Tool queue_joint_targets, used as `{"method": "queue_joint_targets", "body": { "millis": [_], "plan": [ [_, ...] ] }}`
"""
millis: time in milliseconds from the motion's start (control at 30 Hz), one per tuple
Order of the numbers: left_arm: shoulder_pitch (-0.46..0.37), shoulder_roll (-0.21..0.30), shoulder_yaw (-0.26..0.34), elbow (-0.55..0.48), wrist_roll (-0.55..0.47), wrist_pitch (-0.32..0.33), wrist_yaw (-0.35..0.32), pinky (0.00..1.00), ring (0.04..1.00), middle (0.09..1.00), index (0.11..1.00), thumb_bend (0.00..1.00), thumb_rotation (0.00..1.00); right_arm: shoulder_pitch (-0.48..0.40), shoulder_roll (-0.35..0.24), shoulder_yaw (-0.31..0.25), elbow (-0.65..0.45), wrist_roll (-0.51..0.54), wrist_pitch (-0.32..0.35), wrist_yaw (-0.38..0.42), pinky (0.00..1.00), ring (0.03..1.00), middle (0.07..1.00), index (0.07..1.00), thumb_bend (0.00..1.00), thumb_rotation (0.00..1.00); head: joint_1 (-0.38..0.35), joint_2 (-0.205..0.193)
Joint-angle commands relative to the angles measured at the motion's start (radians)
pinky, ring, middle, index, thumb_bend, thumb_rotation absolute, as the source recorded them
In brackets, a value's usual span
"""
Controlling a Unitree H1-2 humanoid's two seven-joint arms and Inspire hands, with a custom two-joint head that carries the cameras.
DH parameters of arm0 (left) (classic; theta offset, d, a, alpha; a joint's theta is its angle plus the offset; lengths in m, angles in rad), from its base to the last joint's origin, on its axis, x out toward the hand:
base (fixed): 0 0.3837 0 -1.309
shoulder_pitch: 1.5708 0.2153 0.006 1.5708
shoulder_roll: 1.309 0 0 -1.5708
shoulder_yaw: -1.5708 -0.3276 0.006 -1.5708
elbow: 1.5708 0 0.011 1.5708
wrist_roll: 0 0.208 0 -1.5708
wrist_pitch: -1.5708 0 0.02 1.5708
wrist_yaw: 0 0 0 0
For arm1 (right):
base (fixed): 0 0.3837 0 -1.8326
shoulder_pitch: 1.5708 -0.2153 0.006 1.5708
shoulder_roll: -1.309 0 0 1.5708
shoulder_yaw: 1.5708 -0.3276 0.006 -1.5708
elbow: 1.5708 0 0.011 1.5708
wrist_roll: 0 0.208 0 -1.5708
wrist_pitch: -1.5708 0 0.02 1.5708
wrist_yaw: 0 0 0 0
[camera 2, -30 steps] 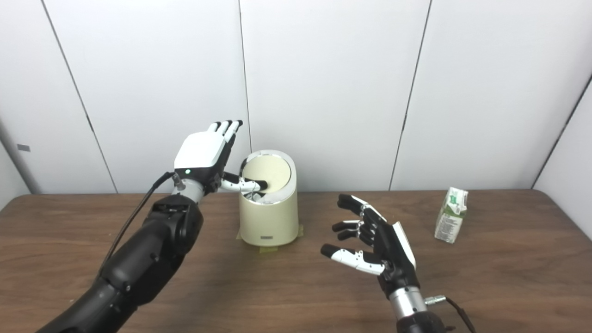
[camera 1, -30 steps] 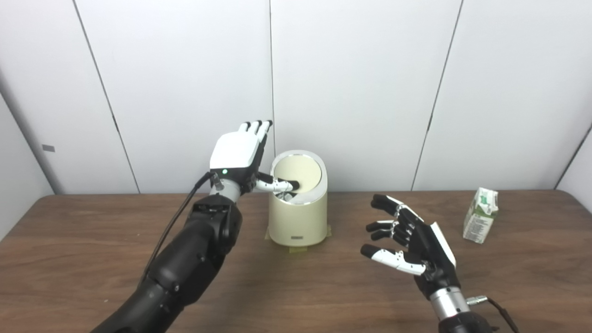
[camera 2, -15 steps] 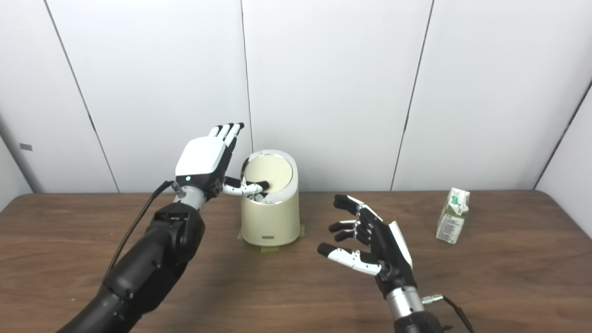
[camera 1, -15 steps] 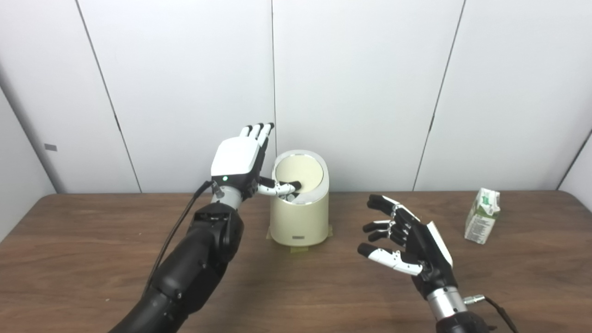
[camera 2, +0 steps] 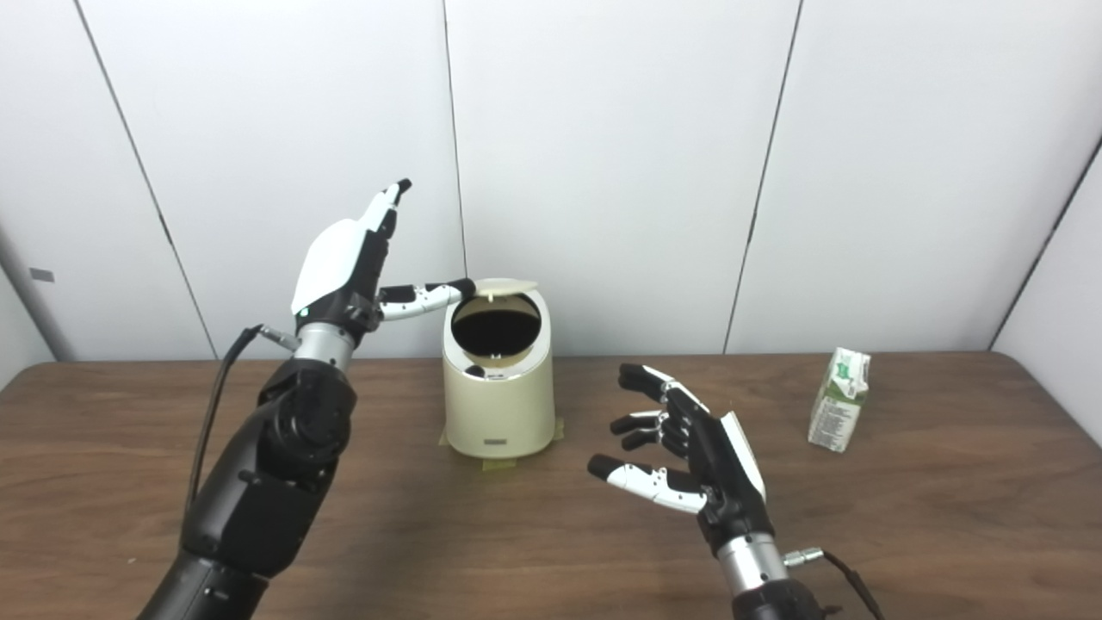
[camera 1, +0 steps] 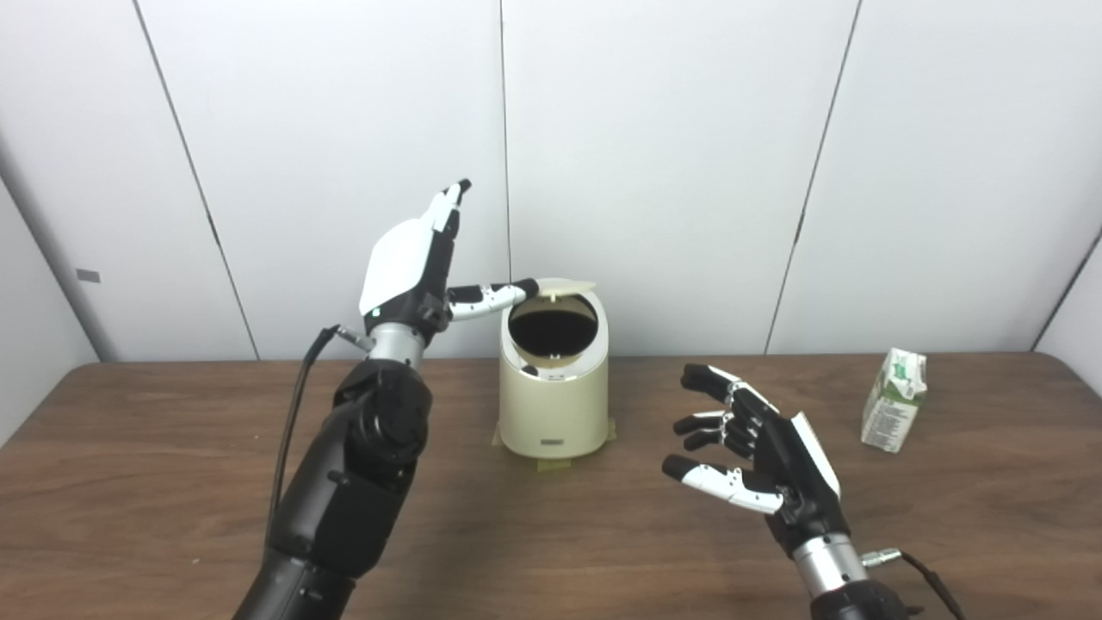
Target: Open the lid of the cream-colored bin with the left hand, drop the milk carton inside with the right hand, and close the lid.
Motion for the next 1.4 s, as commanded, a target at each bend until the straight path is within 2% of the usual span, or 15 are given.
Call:
{"method": "queue_joint_targets", "body": {
  "millis": [0,67,167,300,333,433,533,633,833,967,1033,1100,1200,1267,1367],
  "plan": [
    [-0.014,0.015,0.057,-0.059,-0.107,-0.059,-0.012,0.7,0.863,0.902,0.928,0.75,0.42,-0.035,-0.003,-0.003,-0.032,0.007,-0.026,-0.004,0.53,0.607,0.817,0.791,0.65,0.3,-0.001,0.0],
    [0.01,0.013,0.098,-0.089,-0.19,-0.071,-0.04,0.71,0.836,0.862,0.875,0.72,0.41,-0.036,-0.005,-0.002,-0.03,0.004,-0.028,-0.004,0.53,0.606,0.817,0.79,0.66,0.3,0.0,-0.001],
    [0.088,0.022,0.156,-0.166,-0.325,-0.09,-0.092,0.58,0.721,0.763,0.78,0.65,0.28,-0.037,-0.006,-0.005,-0.026,0.012,-0.034,-0.002,0.52,0.605,0.813,0.792,0.67,0.33,-0.004,-0.002],
    [0.191,0.051,0.167,-0.216,-0.391,-0.125,-0.141,0.49,0.63,0.694,0.712,0.62,0.17,-0.037,-0.008,-0.015,-0.017,0.034,-0.045,0.002,0.52,0.61,0.81,0.8,0.66,0.33,-0.001,-0.003],
    [0.213,0.05,0.168,-0.221,-0.407,-0.127,-0.147,0.45,0.6,0.674,0.683,0.61,0.1,-0.037,-0.01,-0.017,-0.015,0.04,-0.049,0.003,0.53,0.617,0.812,0.804,0.66,0.32,-0.002,-0.003],
    [0.273,0.028,0.181,-0.221,-0.463,-0.148,-0.156,0.44,0.575,0.653,0.659,0.62,0.04,-0.039,-0.013,-0.021,-0.003,0.052,-0.063,0.005,0.53,0.624,0.817,0.809,0.67,0.33,-0.001,-0.004],
    [0.322,0.012,0.19,-0.216,-0.489,-0.197,-0.15,0.4,0.543,0.631,0.657,0.63,0.09,-0.038,-0.013,-0.025,0.003,0.059,-0.068,0.005,0.52,0.624,0.817,0.812,0.69,0.35,-0.004,-0.007],
    [0.363,-0.007,0.205,-0.223,-0.523,-0.218,-0.145,0.4,0.548,0.629,0.649,0.62,0.07,-0.035,-0.013,-0.029,-0.001,0.064,-0.067,0.004,0.51,0.626,0.809,0.815,0.69,0.36,-0.005,-0.005],
    [0.417,-0.024,0.201,-0.214,-0.537,-0.274,-0.147,0.43,0.578,0.646,0.642,0.65,0.13,-0.036,-0.014,-0.043,0.003,0.07,-0.082,-0.005,0.5,0.607,0.795,0.801,0.72,0.34,0.006,-0.008],
    [0.453,-0.03,0.186,-0.208,-0.517,-0.319,-0.142,0.46,0.591,0.66,0.652,0.64,0.16,-0.058,-0.046,-0.063,-0.015,0.075,-0.07,0.004,0.57,0.643,0.811,0.809,0.75,0.29,-0.03,-0.016],
    [0.468,-0.033,0.18,-0.205,-0.517,-0.338,-0.141,0.47,0.597,0.662,0.66,0.64,0.17,-0.076,-0.081,-0.074,-0.021,0.076,-0.066,0.018,0.6,0.658,0.815,0.816,0.74,0.24,-0.053,-0.022],
    [0.475,-0.029,0.177,-0.198,-0.507,-0.348,-0.139,0.47,0.59,0.655,0.661,0.66,0.19,-0.107,-0.136,-0.086,-0.019,0.064,-0.073,0.033,0.58,0.655,0.811,0.814,0.74,0.19,-0.071,-0.029],
    [0.484,-0.022,0.179,-0.203,-0.507,-0.343,-0.142,0.46,0.58,0.65,0.656,0.63,0.17,-0.135,-0.185,-0.097,-0.041,0.055,-0.052,0.04,0.57,0.675,0.843,0.811,0.78,0.19,-0.113,-0.036],
    [0.494,-0.018,0.183,-0.209,-0.51,-0.343,-0.145,0.45,0.581,0.653,0.655,0.62,0.17,-0.161,-0.23,-0.102,-0.083,0.015,-0.009,0.038,0.53,0.682,0.849,0.802,0.76,0.17,-0.138,-0.042],
    [0.506,-0.012,0.188,-0.22,-0.503,-0.33,-0.141,0.45,0.585,0.651,0.657,0.61,0.17,-0.195,-0.293,-0.108,-0.159,-0.062,0.071,0.038,0.55,0.699,0.837,0.812,0.76,0.15,-0.186,-0.051]
  ]
}}
